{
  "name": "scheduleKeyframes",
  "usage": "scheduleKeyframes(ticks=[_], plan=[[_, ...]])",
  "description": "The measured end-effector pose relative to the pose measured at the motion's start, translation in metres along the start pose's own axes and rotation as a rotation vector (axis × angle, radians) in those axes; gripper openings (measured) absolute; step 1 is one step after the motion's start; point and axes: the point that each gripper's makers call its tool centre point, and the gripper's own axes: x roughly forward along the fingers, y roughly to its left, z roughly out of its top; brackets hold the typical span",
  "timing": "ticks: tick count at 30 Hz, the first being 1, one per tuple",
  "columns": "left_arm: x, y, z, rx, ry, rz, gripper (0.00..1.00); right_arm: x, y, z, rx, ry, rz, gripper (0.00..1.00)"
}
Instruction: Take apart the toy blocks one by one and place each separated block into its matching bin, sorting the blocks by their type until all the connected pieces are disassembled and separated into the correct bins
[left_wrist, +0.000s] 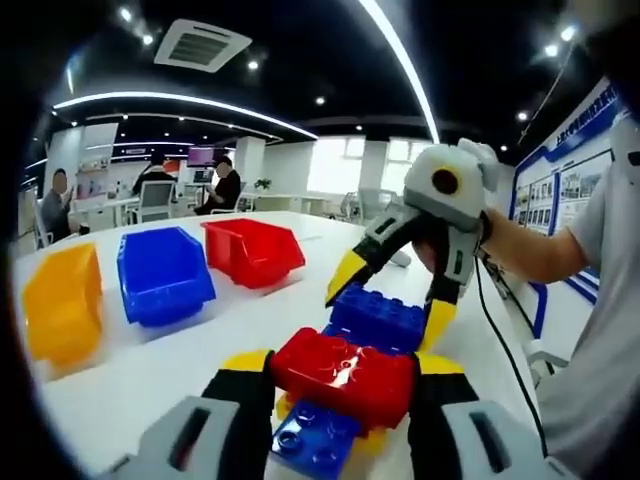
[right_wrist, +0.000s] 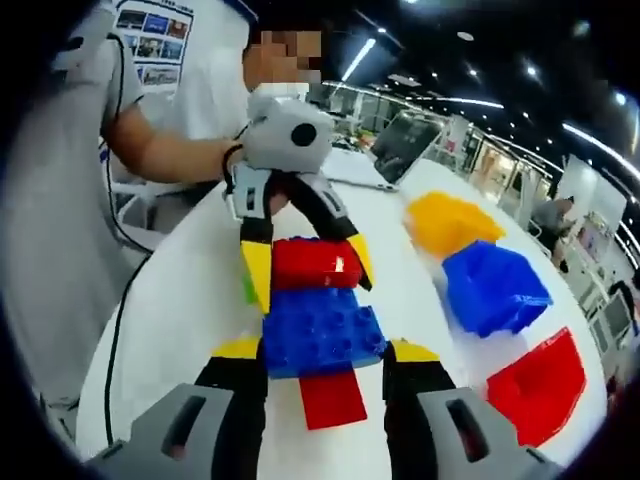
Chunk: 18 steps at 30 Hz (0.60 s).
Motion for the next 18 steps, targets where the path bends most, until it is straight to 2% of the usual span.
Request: scheduleKeyframes(ticks=[3, 6, 8, 11, 15, 18], plan=[[0.0, 0.001, 0.0, 0.003, 0.0, 0.002, 0.53, 0.0, -0.006, 0.0, -0.139, 0.043, -0.055, 0.46], [0.001, 0.001, 0.0, 0.008, -0.006, 0.002, 0.53, 0.0, -0.007, 0.003, -0.147, 0.017, -0.074, 0.46], [0.001, 0.001, 0.0, 0.01, -0.009, 0.004, 0.53, -0.007, -0.01, 0.015, -0.094, -0.085, -0.106, 0.46], [0.0, 0.001, 0.0, 0.012, -0.018, 0.005, 0.53, -0.021, -0.013, 0.024, 0.009, -0.188, -0.09, 0.46], [0.0, 0.001, 0.0, 0.013, -0.021, 0.004, 0.53, -0.032, -0.028, 0.029, 0.037, -0.208, -0.121, 0.46], [0.001, 0.001, 0.0, 0.009, -0.015, 0.008, 0.53, -0.036, -0.044, 0.042, 0.111, -0.265, -0.144, 0.46]])
